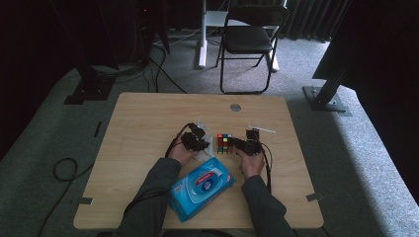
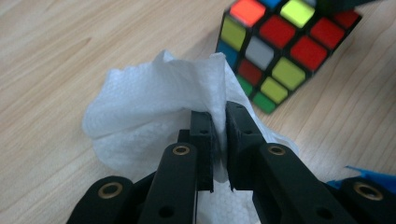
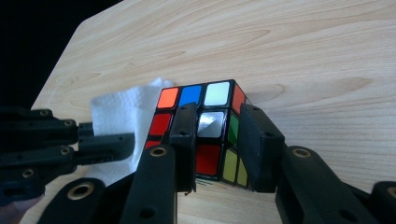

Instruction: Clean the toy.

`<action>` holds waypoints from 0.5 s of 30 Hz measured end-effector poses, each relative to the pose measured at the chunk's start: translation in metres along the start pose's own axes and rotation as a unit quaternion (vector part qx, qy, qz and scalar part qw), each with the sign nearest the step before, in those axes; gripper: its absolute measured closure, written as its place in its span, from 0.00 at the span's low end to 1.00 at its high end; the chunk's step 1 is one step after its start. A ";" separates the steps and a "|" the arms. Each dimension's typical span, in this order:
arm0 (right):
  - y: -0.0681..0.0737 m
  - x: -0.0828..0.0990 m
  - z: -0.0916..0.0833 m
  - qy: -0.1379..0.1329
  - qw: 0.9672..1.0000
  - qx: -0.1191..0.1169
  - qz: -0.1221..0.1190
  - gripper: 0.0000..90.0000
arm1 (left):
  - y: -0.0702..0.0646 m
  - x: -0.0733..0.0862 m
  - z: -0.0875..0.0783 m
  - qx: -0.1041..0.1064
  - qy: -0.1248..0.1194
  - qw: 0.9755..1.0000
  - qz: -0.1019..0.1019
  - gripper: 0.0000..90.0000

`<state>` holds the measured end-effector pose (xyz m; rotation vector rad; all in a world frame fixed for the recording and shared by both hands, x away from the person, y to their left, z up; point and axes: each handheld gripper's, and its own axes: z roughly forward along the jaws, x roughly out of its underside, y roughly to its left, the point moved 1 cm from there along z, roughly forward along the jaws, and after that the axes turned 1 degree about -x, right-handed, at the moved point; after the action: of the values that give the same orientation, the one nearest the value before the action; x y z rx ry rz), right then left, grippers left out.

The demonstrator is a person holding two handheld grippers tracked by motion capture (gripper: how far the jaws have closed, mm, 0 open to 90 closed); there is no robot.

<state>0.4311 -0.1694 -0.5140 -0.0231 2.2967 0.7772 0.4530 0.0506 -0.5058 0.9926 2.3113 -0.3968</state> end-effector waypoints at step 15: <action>0.003 0.003 0.001 0.000 1.000 -0.005 -0.010 0.76 | -0.007 -0.030 -0.014 0.000 -0.037 0.999 0.012 0.95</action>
<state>0.4287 -0.1657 -0.5144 -0.0498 2.2900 0.7778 0.4591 0.0356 -0.4760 0.9875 2.2322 -0.4165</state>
